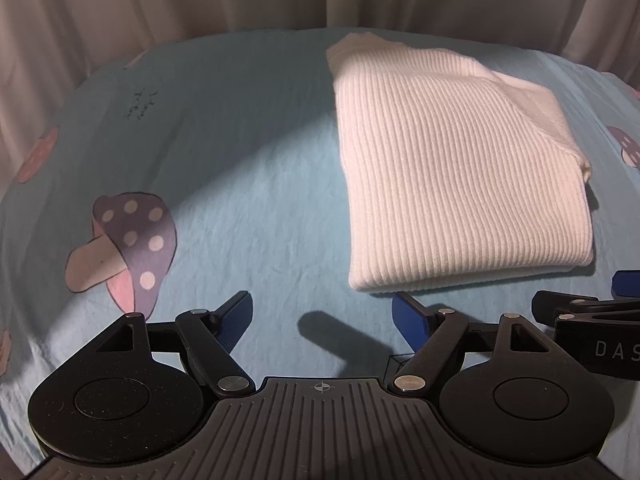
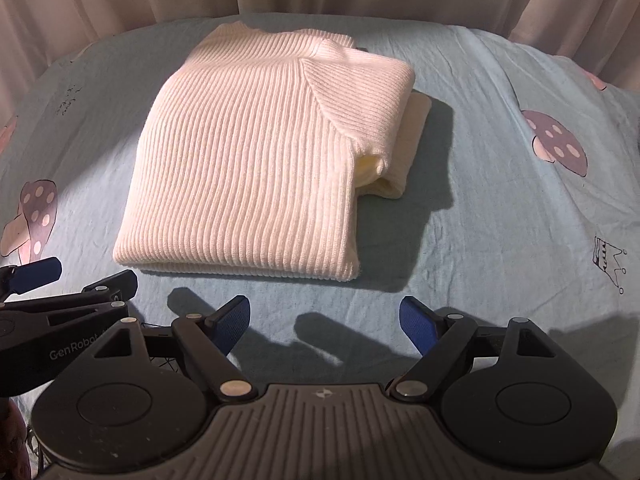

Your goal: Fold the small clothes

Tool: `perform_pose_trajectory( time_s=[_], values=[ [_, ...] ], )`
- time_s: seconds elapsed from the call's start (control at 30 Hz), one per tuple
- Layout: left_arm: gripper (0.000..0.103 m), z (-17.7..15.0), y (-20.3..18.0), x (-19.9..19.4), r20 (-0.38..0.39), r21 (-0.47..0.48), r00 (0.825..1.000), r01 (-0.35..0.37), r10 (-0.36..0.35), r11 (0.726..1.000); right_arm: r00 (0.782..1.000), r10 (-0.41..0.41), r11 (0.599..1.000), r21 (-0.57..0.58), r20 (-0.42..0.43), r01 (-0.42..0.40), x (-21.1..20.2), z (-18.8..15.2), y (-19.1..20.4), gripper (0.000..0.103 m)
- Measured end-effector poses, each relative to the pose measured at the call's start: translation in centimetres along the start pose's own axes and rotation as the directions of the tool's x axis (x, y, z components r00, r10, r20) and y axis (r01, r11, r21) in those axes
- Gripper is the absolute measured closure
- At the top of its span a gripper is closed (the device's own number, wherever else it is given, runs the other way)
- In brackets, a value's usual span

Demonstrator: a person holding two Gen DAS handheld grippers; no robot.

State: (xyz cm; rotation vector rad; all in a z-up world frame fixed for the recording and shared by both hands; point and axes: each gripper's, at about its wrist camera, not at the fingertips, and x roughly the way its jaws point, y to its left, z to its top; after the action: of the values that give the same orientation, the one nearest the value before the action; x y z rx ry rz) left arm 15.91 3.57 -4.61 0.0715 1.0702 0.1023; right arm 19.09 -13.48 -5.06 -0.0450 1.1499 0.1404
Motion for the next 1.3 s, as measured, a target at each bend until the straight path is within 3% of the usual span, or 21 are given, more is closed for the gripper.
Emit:
perform_pose_trajectory(
  time_s=[1.3],
  values=[
    [0.021,0.5,-0.9,-0.3,0.005,0.029,1.0,0.016,-0.016,0.999,0.998,-0.058,0.998,0.02,0.018,0.058,-1.1,0.1,-0.1,0.021]
  ],
)
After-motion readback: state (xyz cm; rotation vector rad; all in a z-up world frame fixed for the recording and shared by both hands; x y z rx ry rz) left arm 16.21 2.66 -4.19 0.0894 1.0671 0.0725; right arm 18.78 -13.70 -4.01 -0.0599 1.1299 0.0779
